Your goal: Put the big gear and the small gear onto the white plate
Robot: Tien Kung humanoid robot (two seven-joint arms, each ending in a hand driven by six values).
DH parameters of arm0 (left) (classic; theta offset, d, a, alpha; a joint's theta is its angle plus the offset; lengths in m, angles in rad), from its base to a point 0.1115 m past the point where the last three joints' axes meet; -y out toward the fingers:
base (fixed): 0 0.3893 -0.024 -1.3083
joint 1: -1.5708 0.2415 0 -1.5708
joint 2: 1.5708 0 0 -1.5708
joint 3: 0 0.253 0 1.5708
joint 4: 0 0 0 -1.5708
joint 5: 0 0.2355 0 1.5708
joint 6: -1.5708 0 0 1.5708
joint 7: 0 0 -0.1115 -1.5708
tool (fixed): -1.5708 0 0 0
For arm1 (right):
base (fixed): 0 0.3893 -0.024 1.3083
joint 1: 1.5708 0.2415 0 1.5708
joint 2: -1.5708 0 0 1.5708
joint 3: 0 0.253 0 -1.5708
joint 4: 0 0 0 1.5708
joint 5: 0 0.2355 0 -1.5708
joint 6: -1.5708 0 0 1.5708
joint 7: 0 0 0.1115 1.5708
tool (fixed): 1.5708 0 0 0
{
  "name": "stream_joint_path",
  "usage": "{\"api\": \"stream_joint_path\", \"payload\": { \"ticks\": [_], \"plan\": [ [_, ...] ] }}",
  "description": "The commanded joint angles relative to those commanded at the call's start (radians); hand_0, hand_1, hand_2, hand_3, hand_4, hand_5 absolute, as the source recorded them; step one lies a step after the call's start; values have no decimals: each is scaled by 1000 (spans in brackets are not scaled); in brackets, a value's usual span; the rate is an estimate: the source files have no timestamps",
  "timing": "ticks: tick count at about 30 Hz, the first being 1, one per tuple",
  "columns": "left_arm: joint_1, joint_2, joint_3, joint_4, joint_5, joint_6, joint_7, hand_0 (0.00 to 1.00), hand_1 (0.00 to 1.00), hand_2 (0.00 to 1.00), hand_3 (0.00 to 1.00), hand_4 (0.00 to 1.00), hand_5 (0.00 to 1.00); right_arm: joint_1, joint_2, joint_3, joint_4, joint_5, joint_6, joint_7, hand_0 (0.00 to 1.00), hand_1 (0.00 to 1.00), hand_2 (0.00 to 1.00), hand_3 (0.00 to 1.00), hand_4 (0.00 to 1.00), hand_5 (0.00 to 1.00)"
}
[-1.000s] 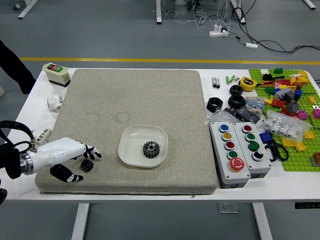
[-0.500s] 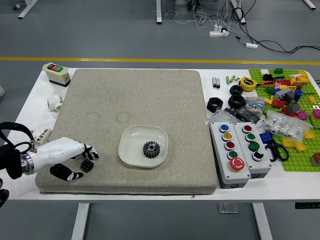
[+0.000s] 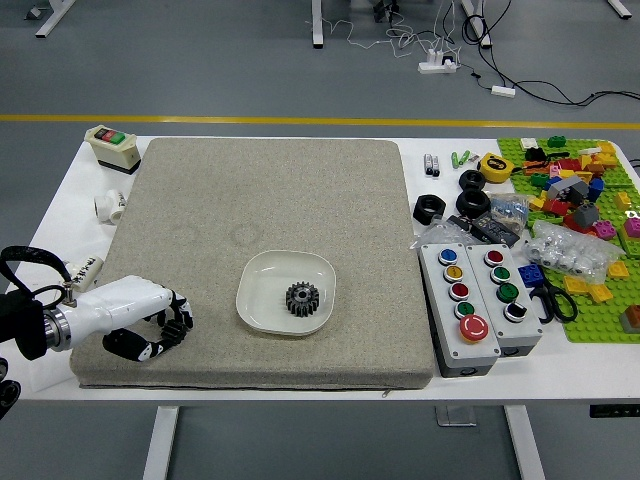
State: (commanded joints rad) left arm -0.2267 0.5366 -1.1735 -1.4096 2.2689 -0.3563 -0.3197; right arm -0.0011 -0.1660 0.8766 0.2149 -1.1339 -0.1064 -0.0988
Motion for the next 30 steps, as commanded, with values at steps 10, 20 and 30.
{"api": "stream_joint_path", "payload": {
  "ticks": [10,20,30],
  "plan": [
    [2,1,-2,-9,0,11,3,335,441,464,515,400,2,-3,0,-4,0,1,0,0,712,746,796,665,853,680],
    [3,3,-9,-40,0,44,16,332,434,462,516,357,2,-6,1,-6,0,2,0,0,712,746,795,664,853,679],
    [-62,-38,12,-71,0,129,31,331,433,463,514,341,2,-5,1,-2,1,-1,1,0,712,745,796,664,853,680]
  ]
}}
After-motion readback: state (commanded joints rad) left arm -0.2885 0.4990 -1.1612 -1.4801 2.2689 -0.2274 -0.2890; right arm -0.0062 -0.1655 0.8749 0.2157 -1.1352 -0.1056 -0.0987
